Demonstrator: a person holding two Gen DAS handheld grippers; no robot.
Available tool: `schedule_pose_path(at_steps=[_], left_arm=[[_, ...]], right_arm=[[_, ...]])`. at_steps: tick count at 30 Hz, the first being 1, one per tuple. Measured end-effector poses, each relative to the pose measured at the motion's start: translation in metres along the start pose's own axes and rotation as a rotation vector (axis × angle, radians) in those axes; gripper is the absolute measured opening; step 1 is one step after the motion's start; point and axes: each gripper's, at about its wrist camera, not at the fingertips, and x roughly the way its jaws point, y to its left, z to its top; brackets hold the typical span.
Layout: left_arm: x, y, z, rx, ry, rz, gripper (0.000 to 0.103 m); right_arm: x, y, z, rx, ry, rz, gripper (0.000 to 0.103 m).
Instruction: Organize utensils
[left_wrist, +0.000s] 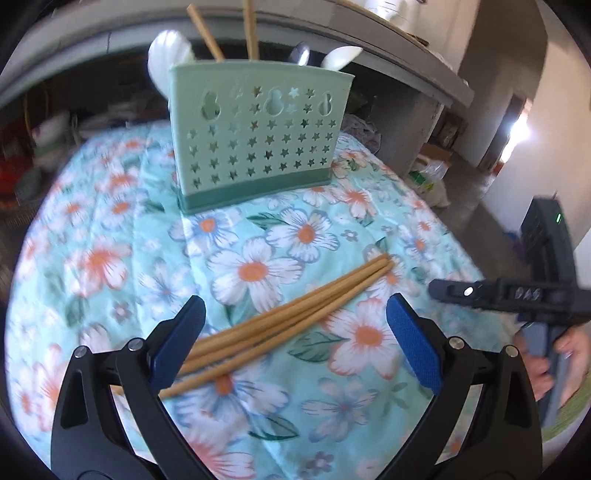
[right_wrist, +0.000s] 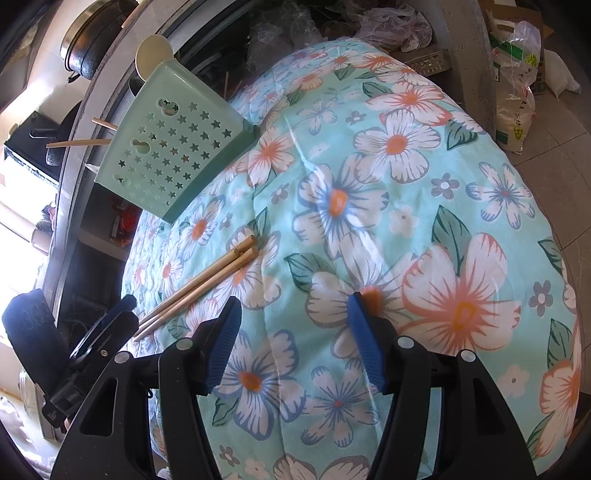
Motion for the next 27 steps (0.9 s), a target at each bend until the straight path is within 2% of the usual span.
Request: schedule_pose_path(at_steps=[2, 5, 7, 10, 17, 19, 23, 25, 27], left_arm=[[0.001, -0.011, -0.003, 0.115, -0.003, 0.086, 0.094], [0.006, -0.027, -0.010, 0.268, 0.000, 0.179, 0.094], [0.010, -0.034, -0.015, 0.336, 0.004, 0.218, 0.094], [0.013, -0.037, -0.019, 0.373, 0.014, 0.232, 0.094], [0.012, -0.038, -0.019, 0.386, -0.003, 0.235, 0.092], [0.013, -0.039, -0.019, 0.389, -0.003, 0.230, 0.077], [0.017, -0.037, -0.018, 0.368, 0.022, 0.200, 0.059], [0.019, -0.038, -0.018, 0.363, 0.032, 0.175, 0.046], [0.020, -0.040, -0.019, 0.366, 0.040, 0.152, 0.039]], right_arm=[[0.000, 0.000, 0.000, 0.000, 0.000, 0.000, 0.059], [0.000, 0.000, 0.000, -0.001, 0.001, -0.001, 0.059], [0.000, 0.000, 0.000, 0.000, 0.000, 0.001, 0.059], [0.000, 0.000, 0.000, 0.000, 0.000, 0.001, 0.059], [0.000, -0.001, 0.000, 0.000, 0.000, 0.001, 0.059], [0.000, 0.000, 0.000, 0.001, 0.000, 0.003, 0.059], [0.000, 0.000, 0.000, 0.003, 0.001, 0.008, 0.059], [0.000, 0.000, 0.000, 0.002, 0.001, 0.010, 0.059], [0.000, 0.000, 0.000, 0.003, 0.002, 0.008, 0.059]])
